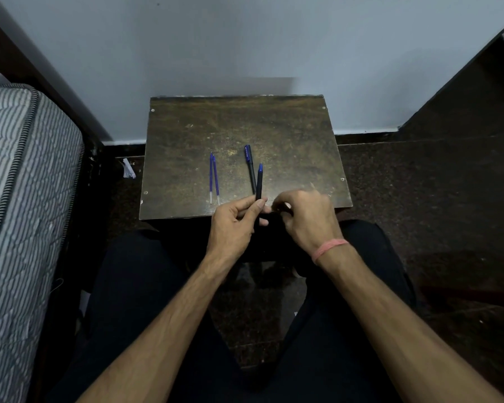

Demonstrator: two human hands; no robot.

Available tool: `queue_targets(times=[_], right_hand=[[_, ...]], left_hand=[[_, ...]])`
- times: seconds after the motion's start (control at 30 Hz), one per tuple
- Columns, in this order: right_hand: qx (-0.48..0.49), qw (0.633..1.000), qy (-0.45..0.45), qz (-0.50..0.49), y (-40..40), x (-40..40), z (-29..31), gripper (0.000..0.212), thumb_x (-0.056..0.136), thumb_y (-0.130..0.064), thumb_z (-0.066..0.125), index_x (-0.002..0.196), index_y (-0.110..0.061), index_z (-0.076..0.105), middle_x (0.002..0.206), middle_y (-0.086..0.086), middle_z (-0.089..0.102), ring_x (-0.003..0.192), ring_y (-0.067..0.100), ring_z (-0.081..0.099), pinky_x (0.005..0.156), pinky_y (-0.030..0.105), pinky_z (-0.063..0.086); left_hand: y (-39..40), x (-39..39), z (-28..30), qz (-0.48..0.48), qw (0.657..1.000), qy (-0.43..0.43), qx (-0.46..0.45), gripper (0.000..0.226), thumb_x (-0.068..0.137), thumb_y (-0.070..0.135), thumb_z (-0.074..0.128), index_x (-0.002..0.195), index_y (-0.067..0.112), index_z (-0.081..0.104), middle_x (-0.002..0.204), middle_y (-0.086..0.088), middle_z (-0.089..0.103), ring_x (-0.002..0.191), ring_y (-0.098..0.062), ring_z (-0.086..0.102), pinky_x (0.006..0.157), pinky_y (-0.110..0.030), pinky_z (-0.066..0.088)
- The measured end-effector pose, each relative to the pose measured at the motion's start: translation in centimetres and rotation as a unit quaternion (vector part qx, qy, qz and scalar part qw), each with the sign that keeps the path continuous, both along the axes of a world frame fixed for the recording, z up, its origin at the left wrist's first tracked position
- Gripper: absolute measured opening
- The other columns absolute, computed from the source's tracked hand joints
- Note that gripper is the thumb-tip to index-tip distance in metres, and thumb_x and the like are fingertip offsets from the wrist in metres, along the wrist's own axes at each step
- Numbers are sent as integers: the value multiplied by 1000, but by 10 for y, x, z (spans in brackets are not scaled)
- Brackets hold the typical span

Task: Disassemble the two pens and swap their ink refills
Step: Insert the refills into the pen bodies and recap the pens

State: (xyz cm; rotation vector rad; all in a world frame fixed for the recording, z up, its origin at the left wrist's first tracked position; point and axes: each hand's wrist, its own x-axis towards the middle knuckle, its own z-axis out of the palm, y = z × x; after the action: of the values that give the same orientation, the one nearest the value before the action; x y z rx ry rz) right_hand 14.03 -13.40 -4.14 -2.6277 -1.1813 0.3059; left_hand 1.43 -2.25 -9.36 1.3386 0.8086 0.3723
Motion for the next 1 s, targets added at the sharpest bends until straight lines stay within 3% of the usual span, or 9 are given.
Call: queue_targets(times=[0.1,0.13,0.2,0.27,0.4,0.5,0.63,0.87,1.0], right_hand=[[113,973,177,-92,0,-2,-2,30,93,-9,81,120,-21,81,108,1,83,90,16,77,85,30,60],[178,932,283,-141,1,1,-3,33,95,-3,81,125,-15,77,110,6,81,87,15,75,83,30,64],[302,802,469,-212,2,10,-5,36,100,7,72,135,-4,69,110,12,73,89,16,72,82,27,66],[375,685,577,-239,3,19,-4,33,105,7,64,137,-2,67,105,8,68,96,17,71,87,27,67],[427,579,651,-243,4,26,-4,29,110,2,57,136,-3,68,108,7,72,104,19,73,92,30,65],[443,551,662,-246,5,27,-7,35,111,1,56,146,0,62,112,7,73,109,22,74,96,32,64],[447,540,669,-250,4,31,-9,41,112,-3,57,153,-3,59,119,7,76,113,21,77,102,32,63],[438,561,664,-227,3,32,-13,44,112,-5,58,155,-14,59,123,2,77,114,20,76,105,36,62],[419,601,648,-208,5,29,-15,44,110,-6,61,152,-18,62,128,3,76,115,21,74,92,31,64]], left_hand=[[0,-3,-3,-8,1000,-1,2,14,110,26,73,111,33,85,101,5,89,80,-9,80,64,-14,54],[0,-5,-5,-14,1000,1,5,15,110,25,73,113,33,86,101,6,89,81,-7,79,65,-13,54],[0,-8,-9,-27,999,8,15,17,108,26,76,119,31,87,103,8,89,84,-1,77,69,-11,54],[0,-11,-13,-35,998,22,42,21,103,29,82,124,26,88,107,6,89,84,9,75,74,-8,53],[-2,-14,-20,-50,995,45,77,19,100,36,84,117,27,90,106,10,89,77,13,73,72,-4,50],[0,-15,-23,-54,994,46,79,15,101,37,83,112,30,91,99,20,86,81,12,75,72,-6,51],[2,-13,-23,-55,994,45,84,21,104,36,79,123,30,88,100,18,88,82,9,75,72,-9,52],[2,-14,-23,-45,993,58,92,24,105,37,78,128,33,85,98,19,87,85,3,79,73,-13,55],[2,-14,-20,-45,993,60,89,25,104,36,80,128,30,86,97,18,87,85,3,78,75,-16,55]])
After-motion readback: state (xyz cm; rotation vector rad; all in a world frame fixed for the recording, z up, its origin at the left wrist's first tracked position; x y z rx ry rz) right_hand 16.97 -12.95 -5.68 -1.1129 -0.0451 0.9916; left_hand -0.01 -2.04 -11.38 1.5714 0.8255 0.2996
